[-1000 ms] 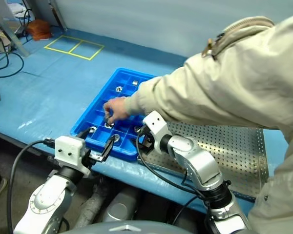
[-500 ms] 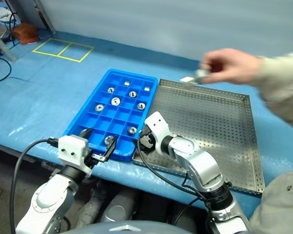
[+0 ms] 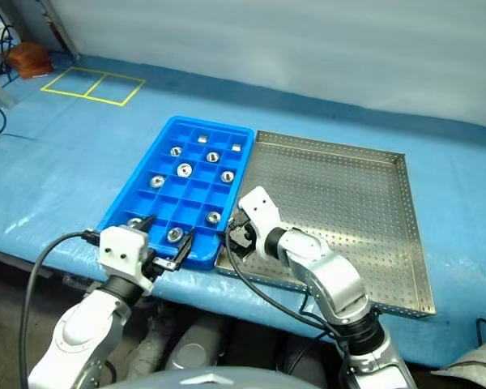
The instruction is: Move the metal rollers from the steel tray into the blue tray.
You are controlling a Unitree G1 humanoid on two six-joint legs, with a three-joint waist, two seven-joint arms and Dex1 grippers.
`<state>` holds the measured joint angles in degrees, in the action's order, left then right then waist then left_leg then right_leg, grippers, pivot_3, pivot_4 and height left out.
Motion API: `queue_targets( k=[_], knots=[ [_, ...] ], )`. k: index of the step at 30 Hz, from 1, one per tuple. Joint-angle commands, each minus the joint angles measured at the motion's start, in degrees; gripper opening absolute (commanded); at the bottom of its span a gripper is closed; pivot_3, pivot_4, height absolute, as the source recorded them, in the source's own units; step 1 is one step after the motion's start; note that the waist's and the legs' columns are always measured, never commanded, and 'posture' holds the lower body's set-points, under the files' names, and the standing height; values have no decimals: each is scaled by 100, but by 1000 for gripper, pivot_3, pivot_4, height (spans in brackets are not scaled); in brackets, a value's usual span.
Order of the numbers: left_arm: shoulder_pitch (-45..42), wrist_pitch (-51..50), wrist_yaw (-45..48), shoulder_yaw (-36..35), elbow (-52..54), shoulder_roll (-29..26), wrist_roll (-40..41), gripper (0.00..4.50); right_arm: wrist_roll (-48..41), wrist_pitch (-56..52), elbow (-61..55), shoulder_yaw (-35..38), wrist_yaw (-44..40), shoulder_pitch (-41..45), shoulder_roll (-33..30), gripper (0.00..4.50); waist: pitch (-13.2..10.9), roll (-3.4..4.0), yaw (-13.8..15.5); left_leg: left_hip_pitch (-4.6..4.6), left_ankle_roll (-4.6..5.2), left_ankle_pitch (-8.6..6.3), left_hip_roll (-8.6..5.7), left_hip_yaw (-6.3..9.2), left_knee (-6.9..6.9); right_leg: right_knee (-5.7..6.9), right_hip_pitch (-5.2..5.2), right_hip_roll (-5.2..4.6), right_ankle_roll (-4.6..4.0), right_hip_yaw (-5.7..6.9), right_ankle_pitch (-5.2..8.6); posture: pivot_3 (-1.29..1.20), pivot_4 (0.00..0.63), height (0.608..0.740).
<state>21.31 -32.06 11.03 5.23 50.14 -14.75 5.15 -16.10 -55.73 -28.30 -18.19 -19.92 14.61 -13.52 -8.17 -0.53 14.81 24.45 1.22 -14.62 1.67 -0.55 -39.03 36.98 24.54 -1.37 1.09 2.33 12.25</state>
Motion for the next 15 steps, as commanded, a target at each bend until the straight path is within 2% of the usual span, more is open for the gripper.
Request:
queue_targets(
  k=[1,15],
  knots=[
    [-110,81,19,24,72,-12,3,4393,-42,73,-267,29,42,24,65,4457,-1,2,-51,0,0,0,0,3,-1,1,0,0,0,0,0,333,150,740],
    [-109,80,48,37,5,-30,8,4393,-40,94,-337,-74,83,-54,133,4457,-2,3,-337,-3,1,1,-1,12,-2,3,-5,0,-1,-2,0,318,150,740]
  ],
)
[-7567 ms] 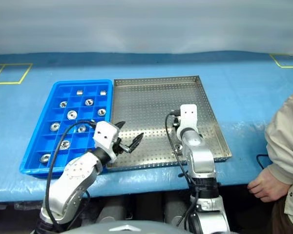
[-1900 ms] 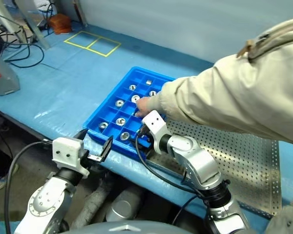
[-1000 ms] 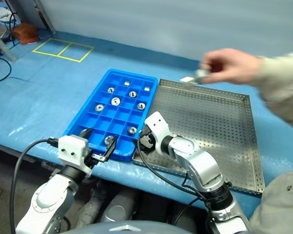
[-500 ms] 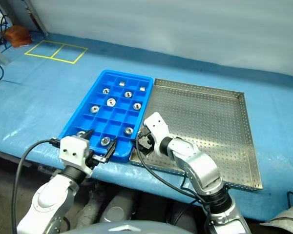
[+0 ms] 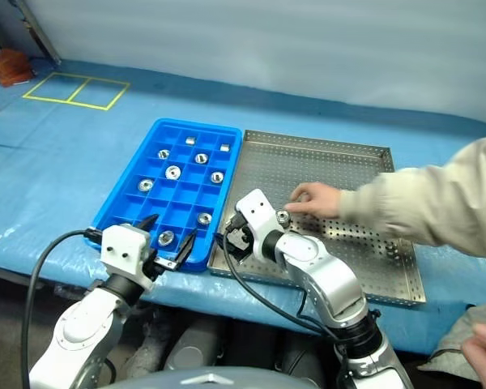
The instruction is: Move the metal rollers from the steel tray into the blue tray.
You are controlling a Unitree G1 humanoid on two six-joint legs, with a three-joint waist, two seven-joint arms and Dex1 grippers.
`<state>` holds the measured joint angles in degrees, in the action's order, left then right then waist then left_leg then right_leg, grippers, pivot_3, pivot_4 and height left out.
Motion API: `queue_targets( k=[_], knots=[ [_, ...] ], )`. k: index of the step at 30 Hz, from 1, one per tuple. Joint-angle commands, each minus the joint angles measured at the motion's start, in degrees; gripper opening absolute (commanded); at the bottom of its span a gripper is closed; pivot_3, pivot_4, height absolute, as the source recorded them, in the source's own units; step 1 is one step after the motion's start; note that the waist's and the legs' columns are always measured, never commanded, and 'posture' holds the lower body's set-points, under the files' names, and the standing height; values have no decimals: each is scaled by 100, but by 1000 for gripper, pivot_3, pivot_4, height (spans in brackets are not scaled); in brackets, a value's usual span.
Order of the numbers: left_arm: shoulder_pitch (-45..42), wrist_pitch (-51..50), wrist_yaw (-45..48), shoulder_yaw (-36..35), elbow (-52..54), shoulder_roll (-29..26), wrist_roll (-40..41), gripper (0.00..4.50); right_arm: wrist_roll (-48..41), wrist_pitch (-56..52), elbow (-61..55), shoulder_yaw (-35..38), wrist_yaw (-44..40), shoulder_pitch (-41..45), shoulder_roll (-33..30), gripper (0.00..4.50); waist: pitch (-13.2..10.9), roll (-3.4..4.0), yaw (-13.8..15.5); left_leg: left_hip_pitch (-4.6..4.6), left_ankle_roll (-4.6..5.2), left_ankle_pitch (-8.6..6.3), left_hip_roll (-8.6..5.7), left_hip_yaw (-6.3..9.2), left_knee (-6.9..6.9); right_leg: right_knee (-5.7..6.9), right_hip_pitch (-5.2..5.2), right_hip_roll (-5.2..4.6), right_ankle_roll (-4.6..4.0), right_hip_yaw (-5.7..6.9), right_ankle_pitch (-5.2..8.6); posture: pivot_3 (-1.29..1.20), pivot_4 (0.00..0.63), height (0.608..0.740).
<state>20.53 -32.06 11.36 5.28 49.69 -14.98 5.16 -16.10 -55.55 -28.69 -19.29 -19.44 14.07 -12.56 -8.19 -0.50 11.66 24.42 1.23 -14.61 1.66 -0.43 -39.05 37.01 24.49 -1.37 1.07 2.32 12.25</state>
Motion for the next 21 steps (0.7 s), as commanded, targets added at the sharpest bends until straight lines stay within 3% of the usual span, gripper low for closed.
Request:
queue_targets(
  k=[1,21],
  knots=[
    [-44,97,-11,24,32,7,-12,4393,-42,72,-301,38,36,4,39,4457,0,0,-42,0,0,0,0,0,0,0,0,0,0,0,0,317,150,740],
    [-280,68,-101,-14,-143,18,-14,4393,-74,54,-331,-8,-54,105,11,4457,-1,1,-260,-4,0,0,0,2,0,2,-3,0,0,-2,-1,316,150,740]
  ],
)
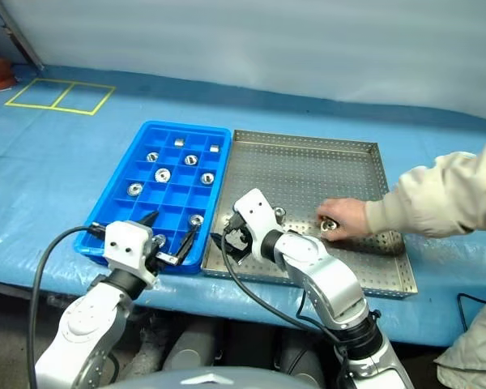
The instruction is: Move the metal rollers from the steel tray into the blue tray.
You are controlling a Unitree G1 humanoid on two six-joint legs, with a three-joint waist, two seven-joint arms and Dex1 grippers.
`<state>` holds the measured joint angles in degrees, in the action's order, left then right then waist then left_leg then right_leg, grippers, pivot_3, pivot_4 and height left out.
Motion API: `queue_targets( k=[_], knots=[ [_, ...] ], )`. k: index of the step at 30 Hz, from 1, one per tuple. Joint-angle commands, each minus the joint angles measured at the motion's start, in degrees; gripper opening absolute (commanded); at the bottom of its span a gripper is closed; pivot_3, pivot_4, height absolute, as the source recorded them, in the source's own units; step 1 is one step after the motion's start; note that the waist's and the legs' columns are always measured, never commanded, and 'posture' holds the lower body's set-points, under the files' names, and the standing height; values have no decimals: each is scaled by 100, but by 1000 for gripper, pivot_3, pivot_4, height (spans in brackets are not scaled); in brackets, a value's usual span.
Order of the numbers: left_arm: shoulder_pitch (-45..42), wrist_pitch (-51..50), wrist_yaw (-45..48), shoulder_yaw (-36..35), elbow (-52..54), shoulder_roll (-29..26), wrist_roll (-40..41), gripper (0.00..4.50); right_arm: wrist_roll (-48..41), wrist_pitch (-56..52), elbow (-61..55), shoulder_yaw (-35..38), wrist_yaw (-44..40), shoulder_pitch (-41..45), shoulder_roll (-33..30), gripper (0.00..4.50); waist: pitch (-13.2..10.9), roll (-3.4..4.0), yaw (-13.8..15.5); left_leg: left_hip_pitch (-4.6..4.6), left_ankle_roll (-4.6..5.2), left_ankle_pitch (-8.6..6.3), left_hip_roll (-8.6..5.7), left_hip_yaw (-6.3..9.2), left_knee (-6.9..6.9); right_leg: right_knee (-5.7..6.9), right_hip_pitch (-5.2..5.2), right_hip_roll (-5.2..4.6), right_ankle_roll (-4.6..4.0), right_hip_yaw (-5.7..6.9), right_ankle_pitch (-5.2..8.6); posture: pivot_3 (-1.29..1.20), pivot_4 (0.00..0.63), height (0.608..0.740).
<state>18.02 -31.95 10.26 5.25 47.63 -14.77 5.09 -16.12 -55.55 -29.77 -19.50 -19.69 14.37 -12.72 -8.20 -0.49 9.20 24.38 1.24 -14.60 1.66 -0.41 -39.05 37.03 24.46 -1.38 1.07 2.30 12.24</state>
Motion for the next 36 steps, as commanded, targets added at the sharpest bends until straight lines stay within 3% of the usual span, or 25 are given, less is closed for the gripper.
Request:
queue_targets(
  k=[1,9,19,27,36],
  knots=[
    [-32,51,11,-9,64,-3,-2,4393,-73,47,-233,18,-29,76,23,4457,0,0,-24,0,0,0,0,0,0,0,0,0,0,0,0,314,150,740],
    [-60,-42,-5,-40,46,-5,5,4393,70,86,-214,120,154,124,28,4457,0,0,-70,-2,0,0,1,0,0,2,-1,0,0,-2,0,280,150,740],
    [-791,-311,363,62,-490,-425,13,4393,371,-171,-192,1230,1289,37,557,4457,-1,2,-238,-6,1,3,-4,-4,0,7,-2,-1,0,-6,0,145,150,740],
    [-1177,-304,729,361,-712,-394,198,4393,528,-273,506,1078,1729,-95,1102,4457,-3,6,-664,-27,2,3,-1,-20,5,18,-6,-2,25,-27,-17,92,150,740],
    [-1160,-329,759,540,-683,-362,228,4393,733,573,1685,974,1719,190,1428,4457,-4,5,-758,-77,9,7,6,-81,6,72,-5,-3,-9,-87,7,103,150,740]
  ],
)
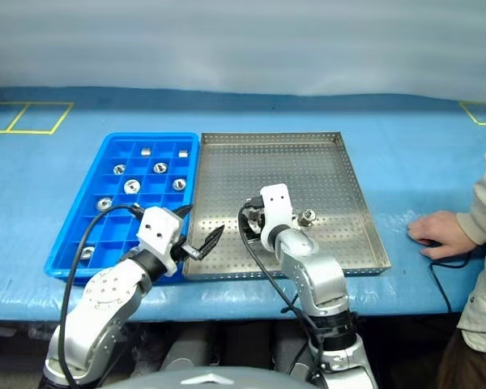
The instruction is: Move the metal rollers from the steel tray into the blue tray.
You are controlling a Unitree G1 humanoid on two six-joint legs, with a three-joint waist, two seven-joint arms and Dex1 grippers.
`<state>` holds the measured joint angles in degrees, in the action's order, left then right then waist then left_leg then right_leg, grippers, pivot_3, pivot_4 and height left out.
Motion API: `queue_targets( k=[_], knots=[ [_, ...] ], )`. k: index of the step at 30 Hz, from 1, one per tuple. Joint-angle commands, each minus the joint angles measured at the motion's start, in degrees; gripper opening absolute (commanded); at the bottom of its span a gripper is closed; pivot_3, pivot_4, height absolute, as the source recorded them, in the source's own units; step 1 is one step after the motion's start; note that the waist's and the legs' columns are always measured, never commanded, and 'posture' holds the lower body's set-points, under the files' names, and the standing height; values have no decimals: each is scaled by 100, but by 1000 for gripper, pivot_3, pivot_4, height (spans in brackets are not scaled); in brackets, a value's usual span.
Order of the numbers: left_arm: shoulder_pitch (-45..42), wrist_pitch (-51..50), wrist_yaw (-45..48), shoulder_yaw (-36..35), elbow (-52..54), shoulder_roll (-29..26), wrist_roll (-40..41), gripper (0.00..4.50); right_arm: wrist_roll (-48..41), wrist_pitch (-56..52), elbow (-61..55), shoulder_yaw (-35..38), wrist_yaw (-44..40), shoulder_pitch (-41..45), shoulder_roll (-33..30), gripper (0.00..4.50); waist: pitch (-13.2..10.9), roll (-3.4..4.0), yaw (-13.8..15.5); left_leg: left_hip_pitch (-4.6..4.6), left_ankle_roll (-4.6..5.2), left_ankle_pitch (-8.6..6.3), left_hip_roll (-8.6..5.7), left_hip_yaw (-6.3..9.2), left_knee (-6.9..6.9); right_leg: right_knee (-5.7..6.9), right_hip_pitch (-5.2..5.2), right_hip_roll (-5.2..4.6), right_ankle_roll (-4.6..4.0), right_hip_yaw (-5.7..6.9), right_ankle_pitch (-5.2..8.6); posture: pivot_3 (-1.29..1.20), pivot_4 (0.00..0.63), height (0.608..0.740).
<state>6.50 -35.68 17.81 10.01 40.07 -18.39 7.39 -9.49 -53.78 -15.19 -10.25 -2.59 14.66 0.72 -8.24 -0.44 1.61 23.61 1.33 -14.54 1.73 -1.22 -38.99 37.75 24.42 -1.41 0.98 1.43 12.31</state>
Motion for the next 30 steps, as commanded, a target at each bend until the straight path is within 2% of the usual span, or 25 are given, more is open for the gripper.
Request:
queue_targets(
  k=[1,5,6,8,12,15,23,30],
  knots=[
    [-1,48,-3,70,76,2,-6,4393,69,479,329,83,3,187,108,4457,0,0,1,-1,2,1,1,-2,0,2,0,0,0,-2,0,103,150,740],
    [33,78,-37,84,74,20,-7,4393,92,766,658,128,-61,268,148,4457,0,0,2,-1,4,2,10,-11,0,4,5,0,2,-14,-1,110,150,740],
    [48,88,-48,93,77,27,-12,4393,100,810,710,129,-74,270,151,4283,0,0,2,0,4,2,12,-14,1,4,8,0,4,-18,-3,127,150,740],
    [78,115,-76,99,79,53,-20,4393,109,865,781,126,-110,274,152,3864,0,0,6,0,4,2,12,-18,2,4,9,0,7,-25,-4,127,150,740],
    [148,159,-164,107,91,114,-57,4393,114,892,789,96,-195,276,145,2491,-1,-1,13,0,5,2,15,-23,4,3,12,0,7,-32,-4,160,150,740],
    [215,207,-285,116,115,173,-115,4393,66,816,719,53,-307,331,137,1680,-1,-1,37,-1,5,2,17,-25,4,3,12,0,8,-34,-4,189,150,740],
    [733,411,-1008,-272,459,582,-396,4393,117,893,745,-136,-618,1264,189,1685,-25,-5,155,0,5,2,28,-30,8,4,19,8,9,-36,-5,360,150,740],
    [1399,628,-1558,-628,927,929,-642,4393,79,1284,1345,-427,-990,2008,566,1685,-32,-16,561,0,4,2,28,-27,47,-3,29,10,19,-27,-11,538,150,740]
  ],
)
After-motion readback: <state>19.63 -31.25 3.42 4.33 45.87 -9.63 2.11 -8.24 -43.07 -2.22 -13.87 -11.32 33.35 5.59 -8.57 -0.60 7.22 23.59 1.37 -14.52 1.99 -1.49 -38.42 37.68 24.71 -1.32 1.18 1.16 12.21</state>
